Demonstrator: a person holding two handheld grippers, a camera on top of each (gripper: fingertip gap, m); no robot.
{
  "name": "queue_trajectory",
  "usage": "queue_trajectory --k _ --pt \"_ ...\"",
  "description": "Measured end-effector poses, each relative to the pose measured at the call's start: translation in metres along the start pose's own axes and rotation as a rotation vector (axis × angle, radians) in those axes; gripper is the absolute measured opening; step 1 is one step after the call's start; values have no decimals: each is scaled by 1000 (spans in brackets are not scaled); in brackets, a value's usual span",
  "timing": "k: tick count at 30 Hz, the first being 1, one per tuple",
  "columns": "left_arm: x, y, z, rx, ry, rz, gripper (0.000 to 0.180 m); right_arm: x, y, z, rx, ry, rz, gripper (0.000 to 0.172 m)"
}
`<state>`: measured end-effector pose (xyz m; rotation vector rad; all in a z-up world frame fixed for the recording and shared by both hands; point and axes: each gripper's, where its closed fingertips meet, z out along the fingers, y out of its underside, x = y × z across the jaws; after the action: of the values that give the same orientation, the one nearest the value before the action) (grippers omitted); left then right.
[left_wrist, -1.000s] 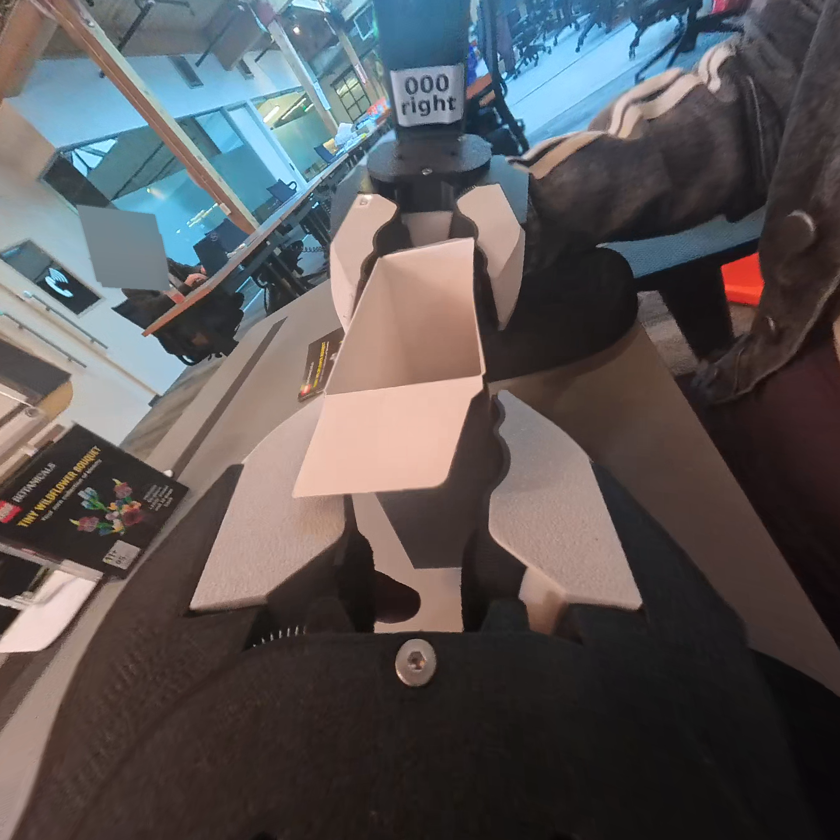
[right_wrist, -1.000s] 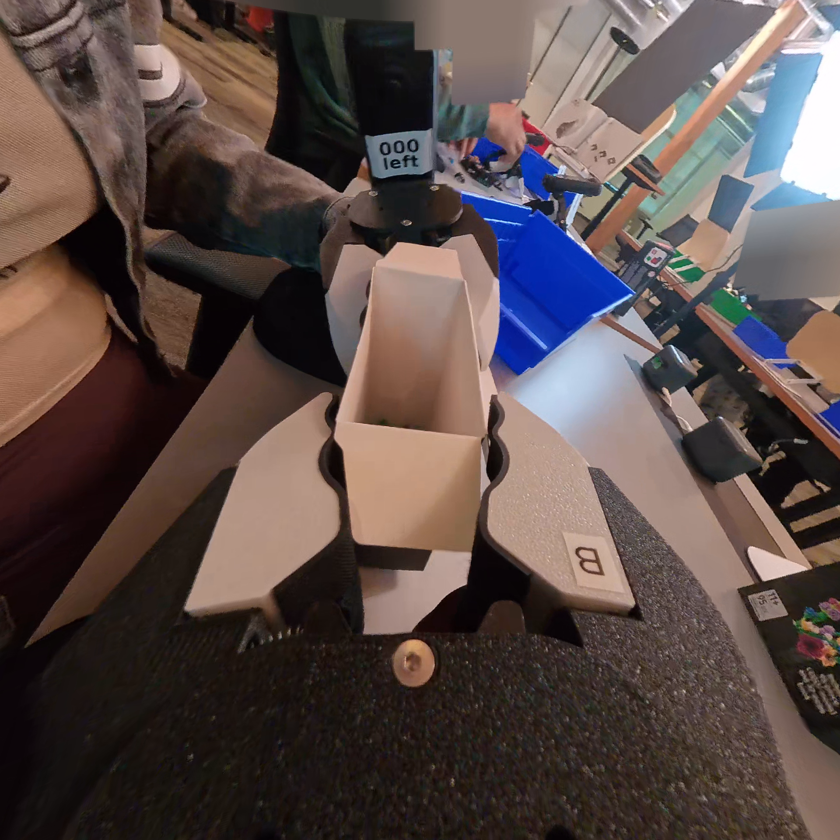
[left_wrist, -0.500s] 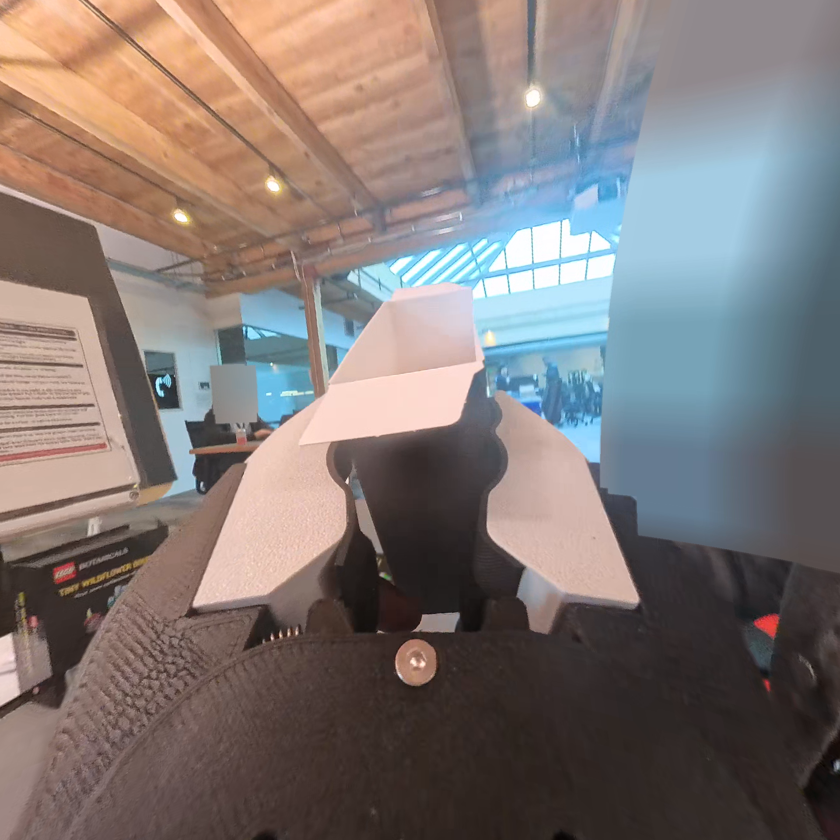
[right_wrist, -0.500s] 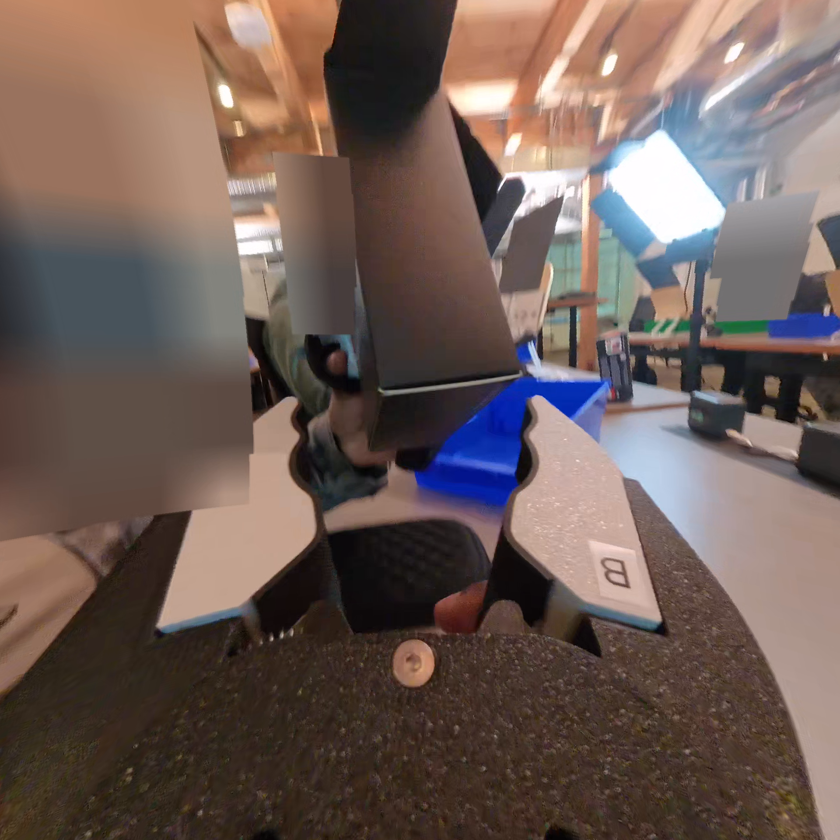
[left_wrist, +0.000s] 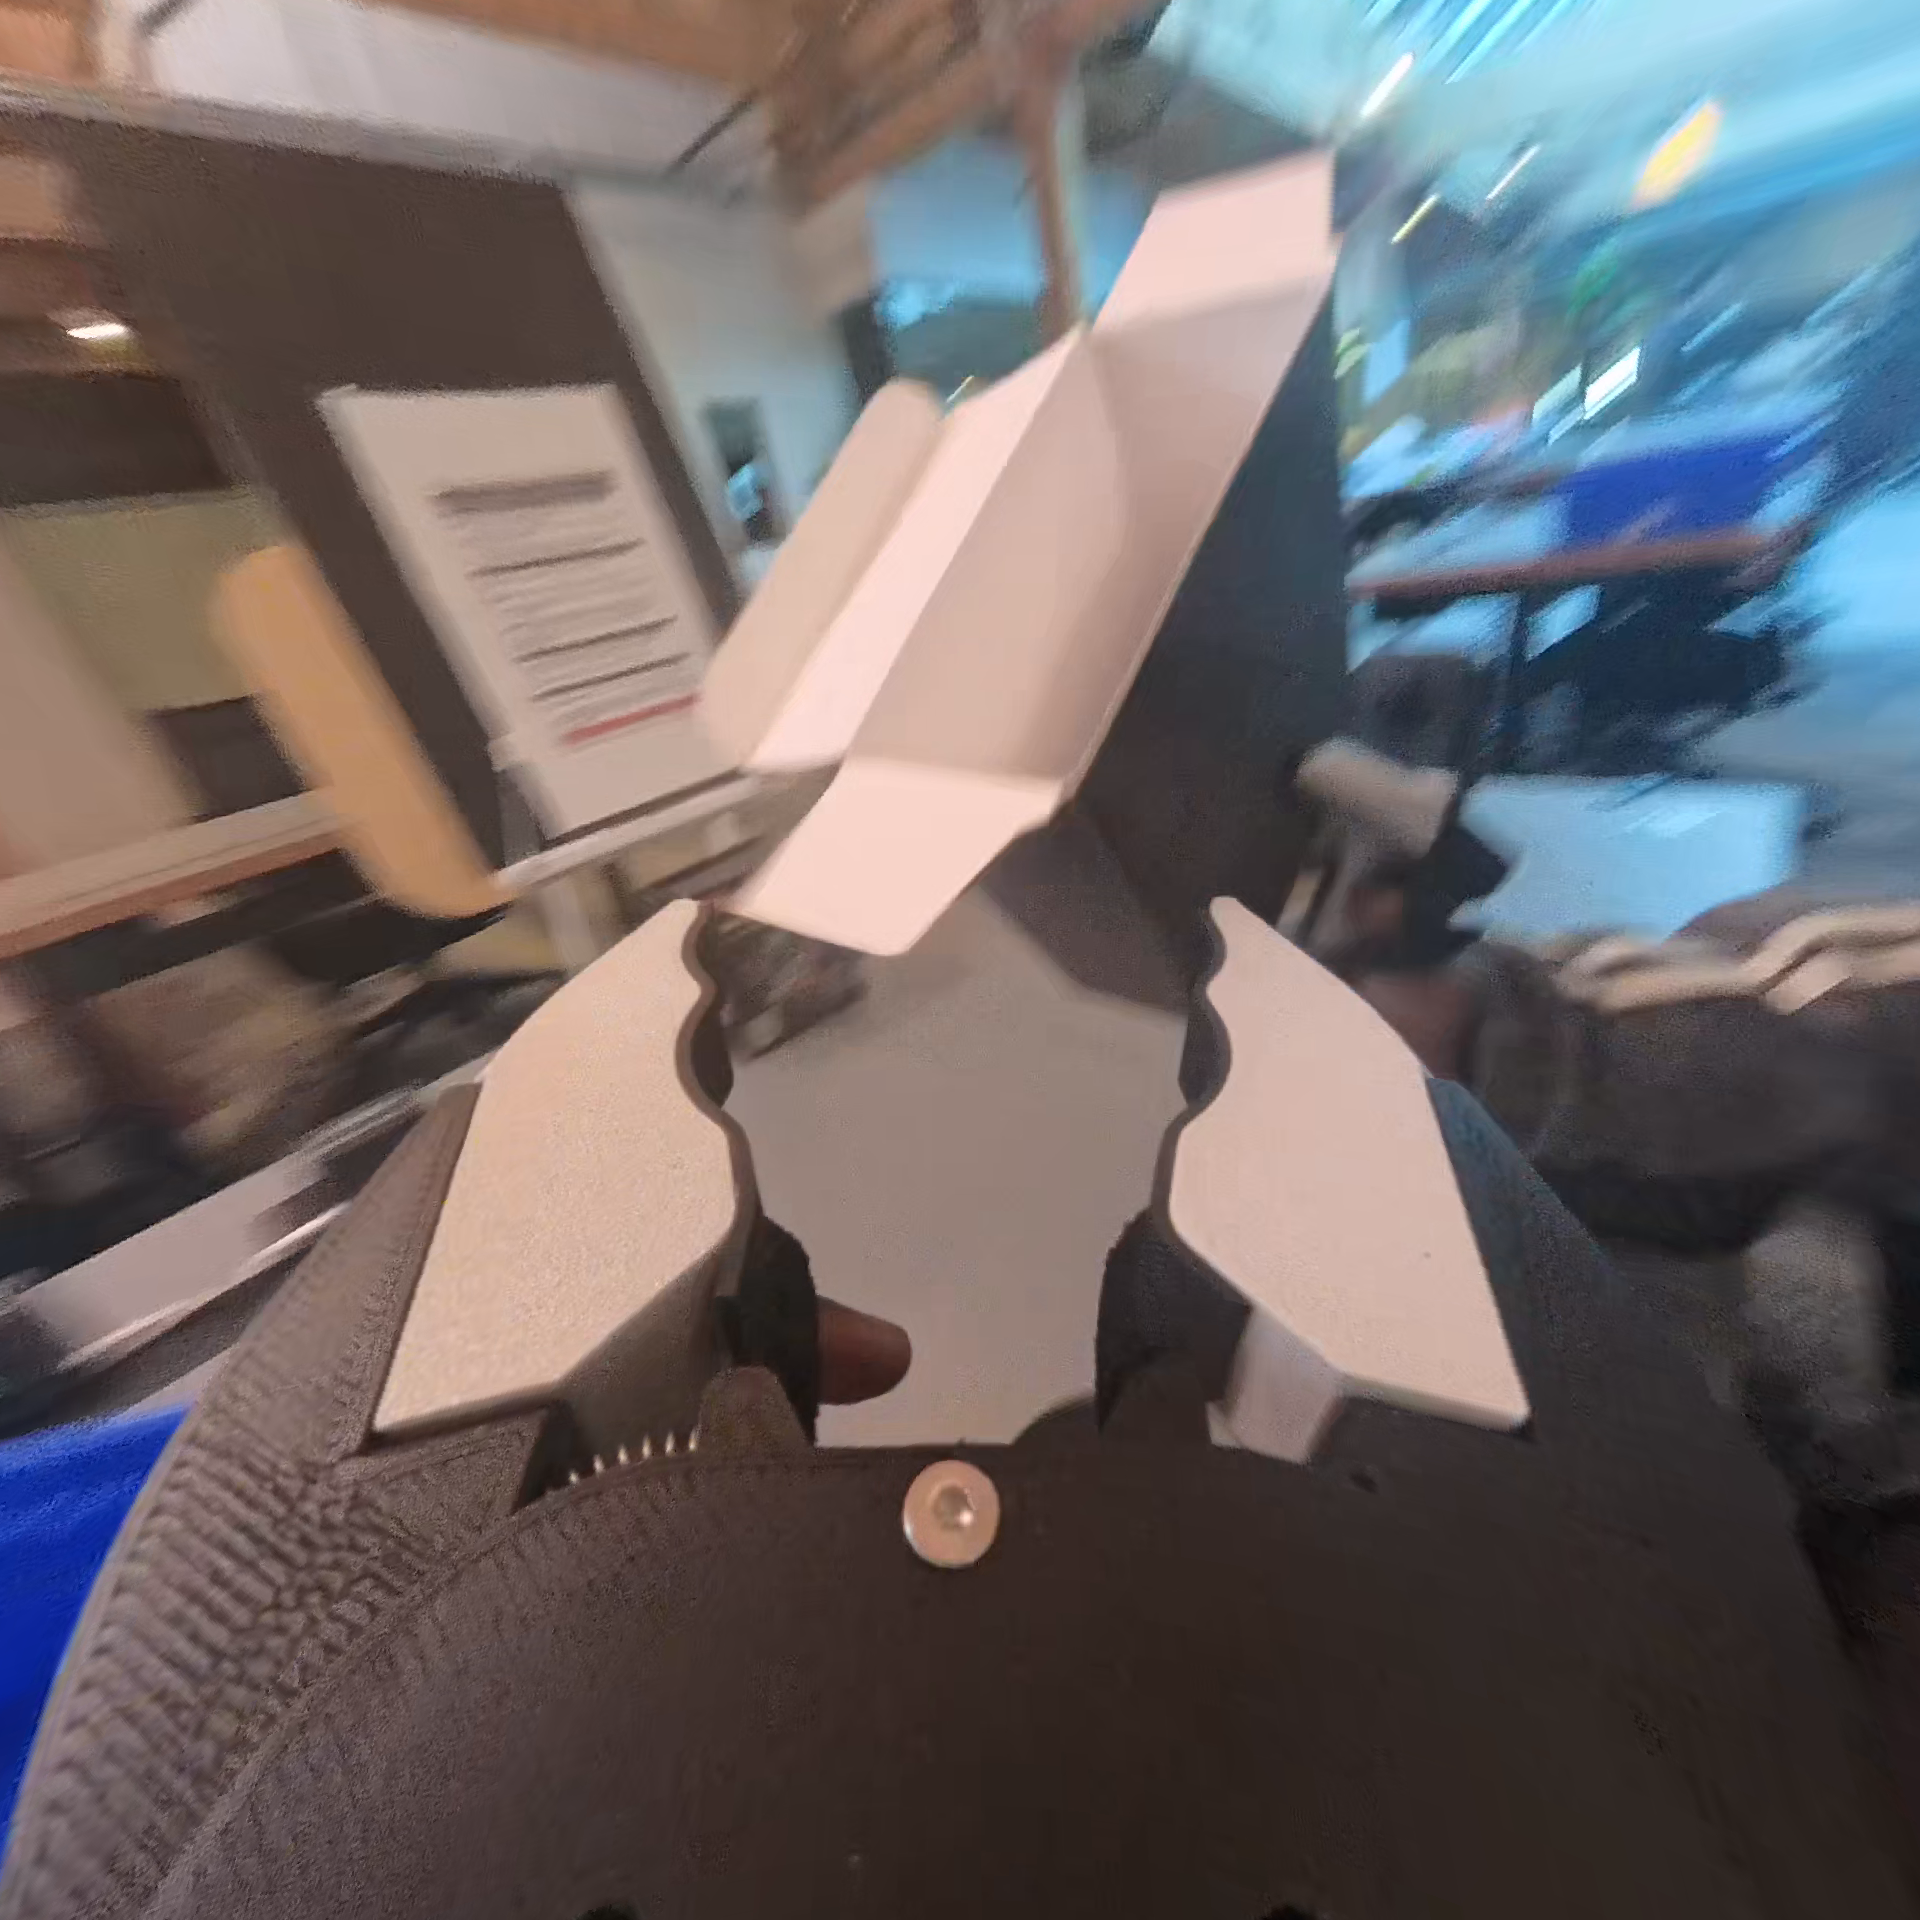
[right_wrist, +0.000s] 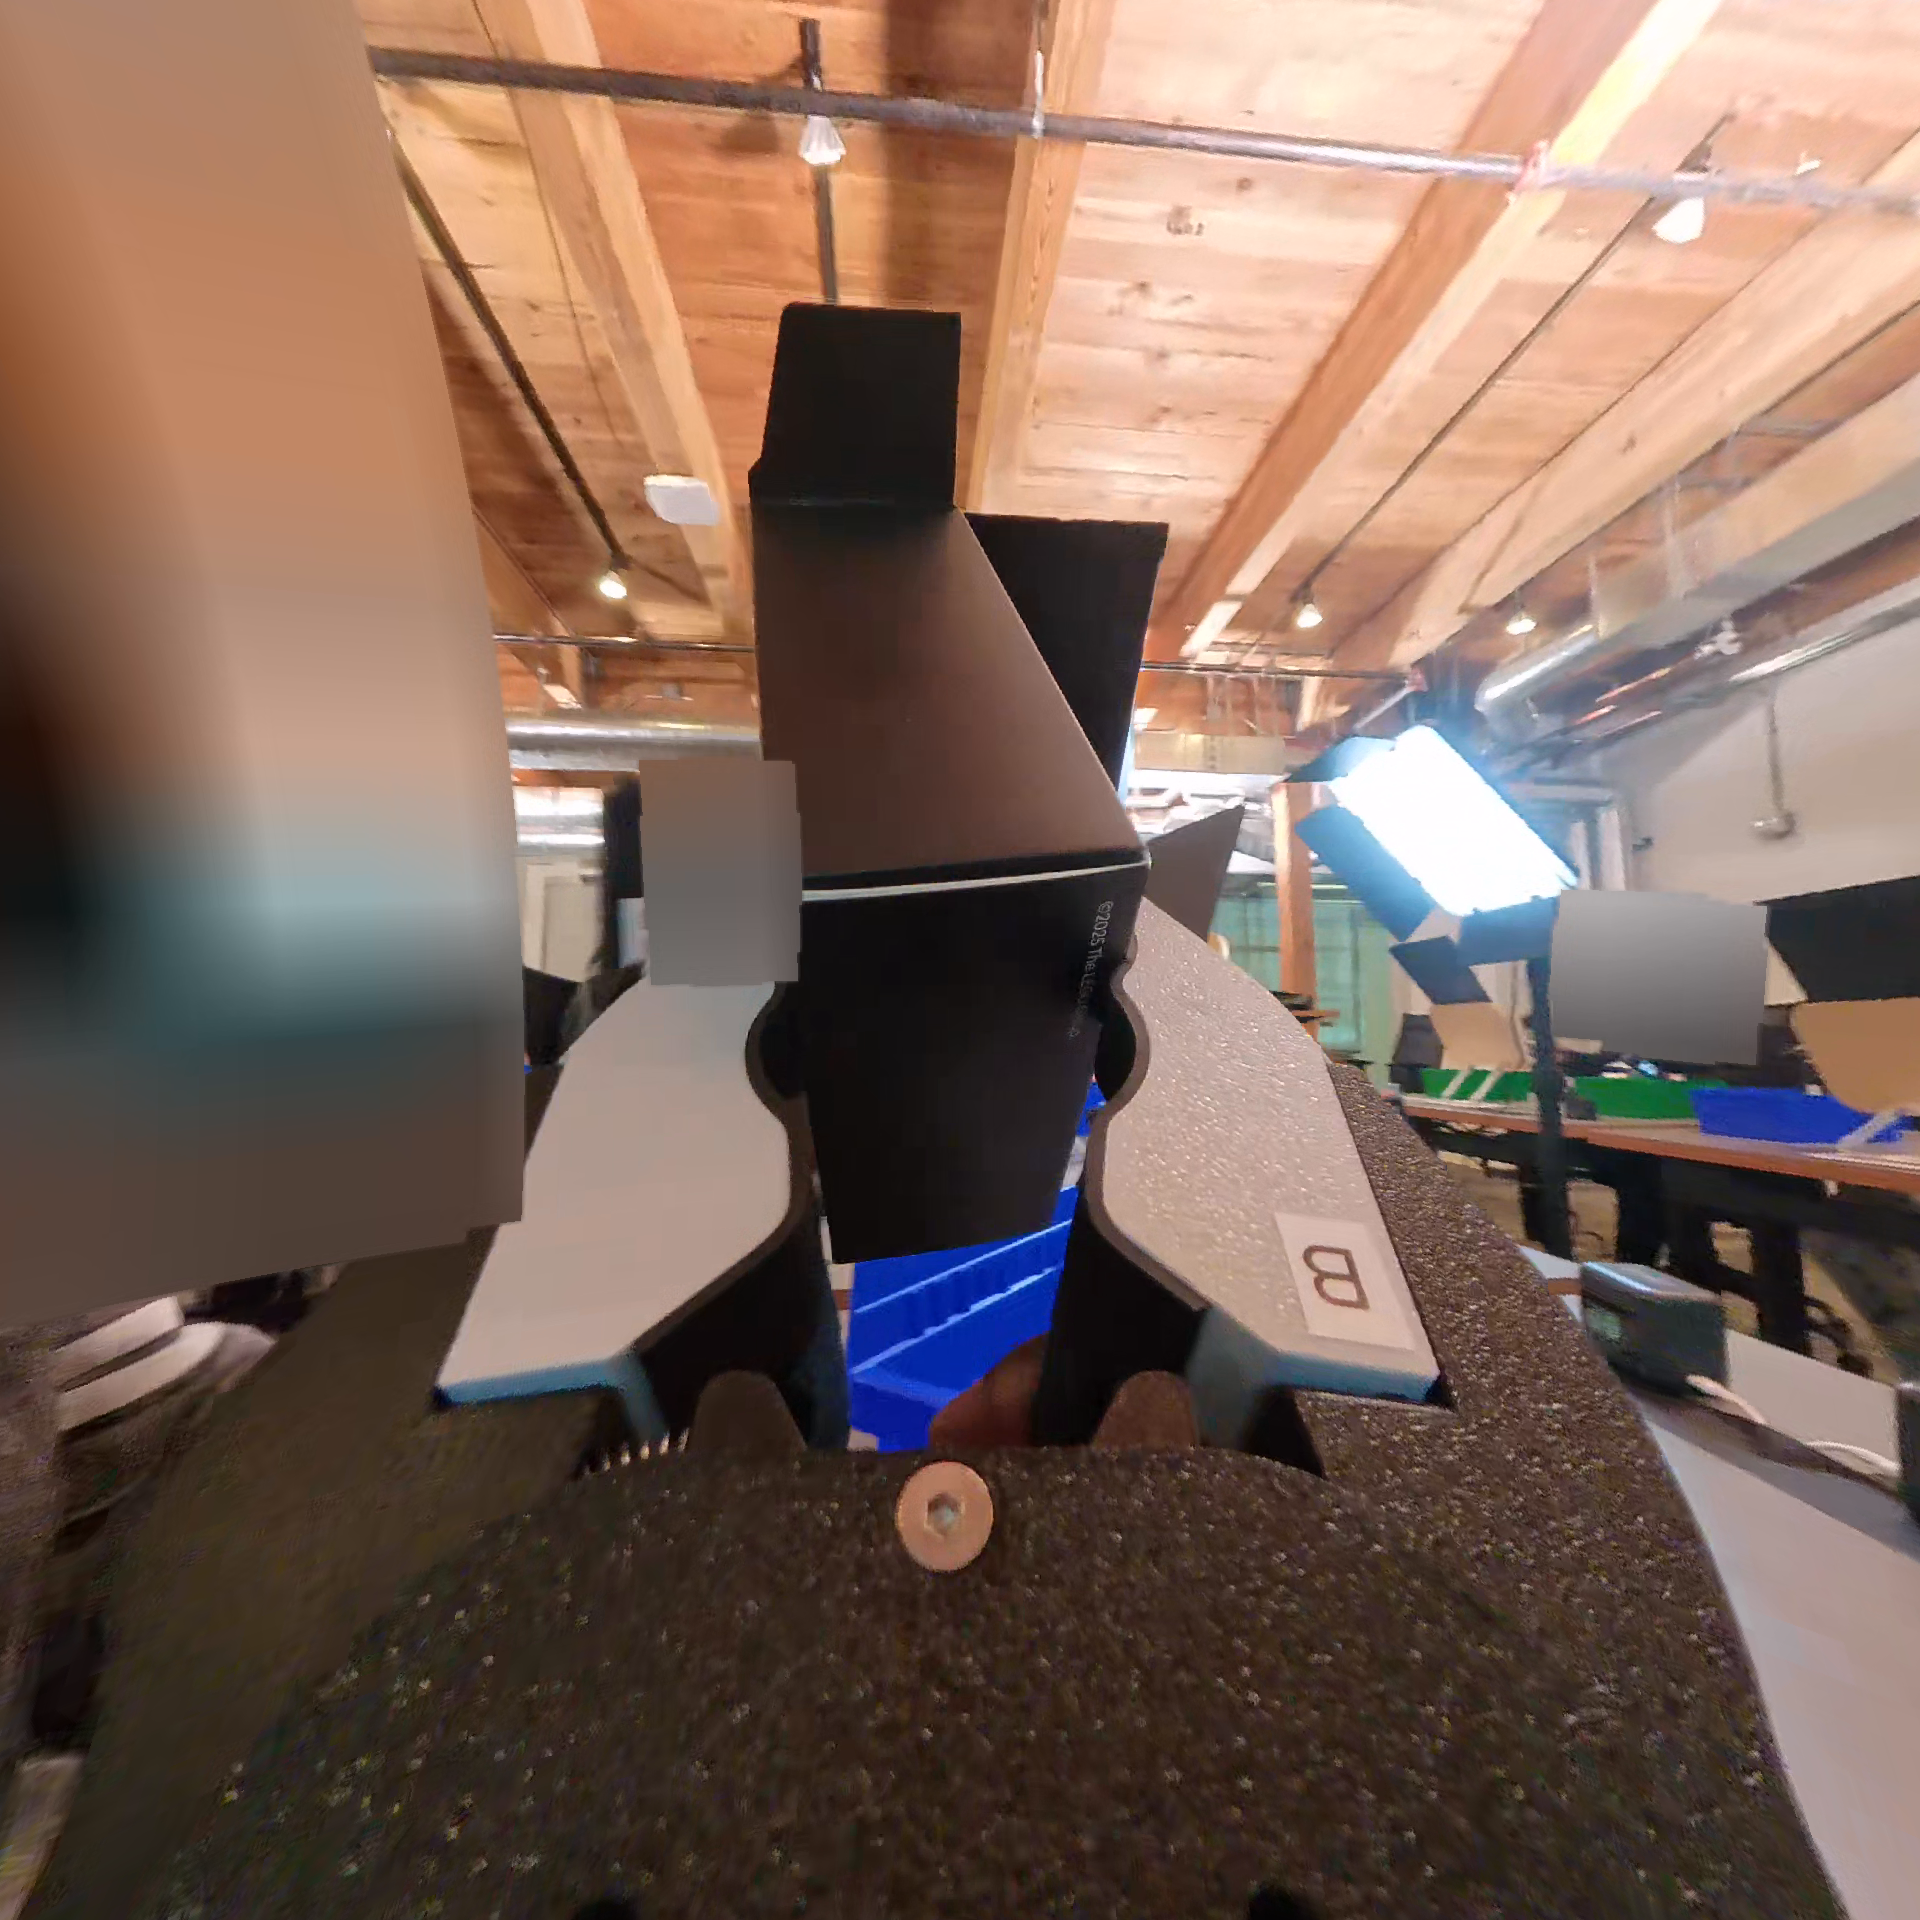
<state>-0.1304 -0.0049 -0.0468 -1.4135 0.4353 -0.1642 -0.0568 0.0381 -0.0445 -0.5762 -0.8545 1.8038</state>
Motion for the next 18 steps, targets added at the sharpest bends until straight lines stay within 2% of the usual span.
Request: queue_trajectory --k 4,8,12,18 --pt "-42 19 -72 -206 -265 106 85 22 18 21 -118 31 -91 55" --pt "-54 25 -120 -216 -355 117 80 39 53 47 -276 24 -218 55" --pt "-64 40 -141 -242 -414 98 77 54 94 64 -440 50 -337 55" --pt "-75 65 -150 -324 -465 71 77 57 151 76 -664 76 -326 56"
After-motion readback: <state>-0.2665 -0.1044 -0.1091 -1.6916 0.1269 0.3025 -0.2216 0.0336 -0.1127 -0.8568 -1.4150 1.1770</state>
